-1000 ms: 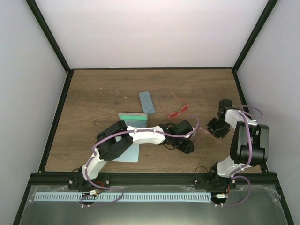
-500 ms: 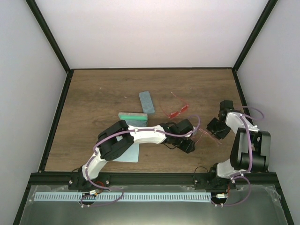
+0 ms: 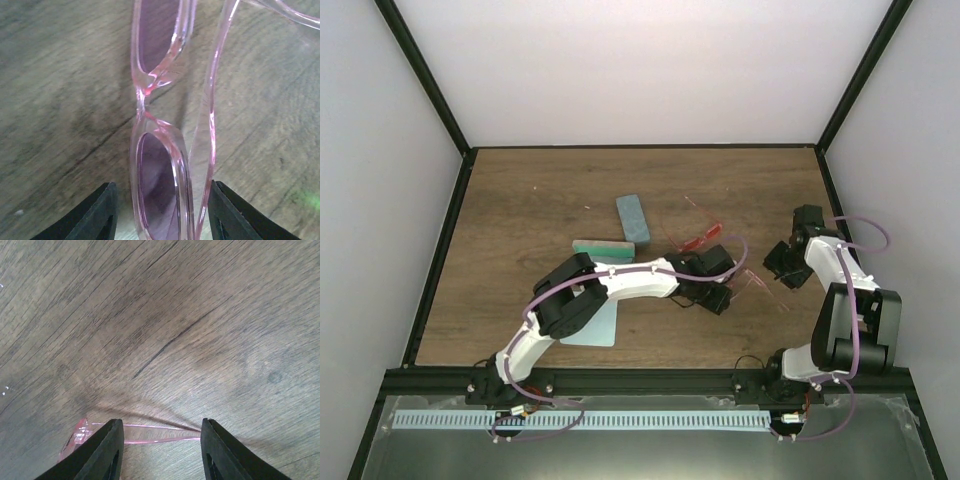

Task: Organize the sunglasses
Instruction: Fold the sunglasses at the center of the board.

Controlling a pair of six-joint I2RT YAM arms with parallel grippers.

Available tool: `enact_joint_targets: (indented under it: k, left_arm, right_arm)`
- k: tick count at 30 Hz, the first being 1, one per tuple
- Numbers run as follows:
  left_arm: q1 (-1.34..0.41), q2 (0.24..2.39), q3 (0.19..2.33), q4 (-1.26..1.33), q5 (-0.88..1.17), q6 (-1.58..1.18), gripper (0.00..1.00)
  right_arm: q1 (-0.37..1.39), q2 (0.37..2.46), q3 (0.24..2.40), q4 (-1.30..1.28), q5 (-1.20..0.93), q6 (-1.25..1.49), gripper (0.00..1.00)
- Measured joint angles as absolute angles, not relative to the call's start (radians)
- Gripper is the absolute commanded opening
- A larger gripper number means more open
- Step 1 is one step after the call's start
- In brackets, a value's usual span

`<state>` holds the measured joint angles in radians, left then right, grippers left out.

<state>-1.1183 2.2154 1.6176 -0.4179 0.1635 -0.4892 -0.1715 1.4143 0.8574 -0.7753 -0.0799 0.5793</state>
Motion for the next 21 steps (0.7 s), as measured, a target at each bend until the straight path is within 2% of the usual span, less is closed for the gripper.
enact_joint_targets:
  k: [11,14,16,21]
  left_arm:
    - [-1.074,2.293,1.780,-0.520,0.112,-0.469,0.51]
    - [-1.066,2.328,1.824,-0.533,0.110,-0.459,0.64]
    - [-1.066,2.338,1.843,-0.533,0.119,-0.440,0.67]
    - [-1.066,2.355,1.870,-0.537,0.136,-0.412,0.57]
  right_arm:
    - [-0.171,1.414,0.856,-0.774,-0.097,0.558,0.44]
    - [-0.171,1.412,0.854,-0.774,-0.101,0.553,0.46]
    - [-0.171,1.410,0.854,-0.774,-0.103,0.549,0.49]
    - [-0.171,1.404,0.852,-0.773,-0.107,0.542,0.50]
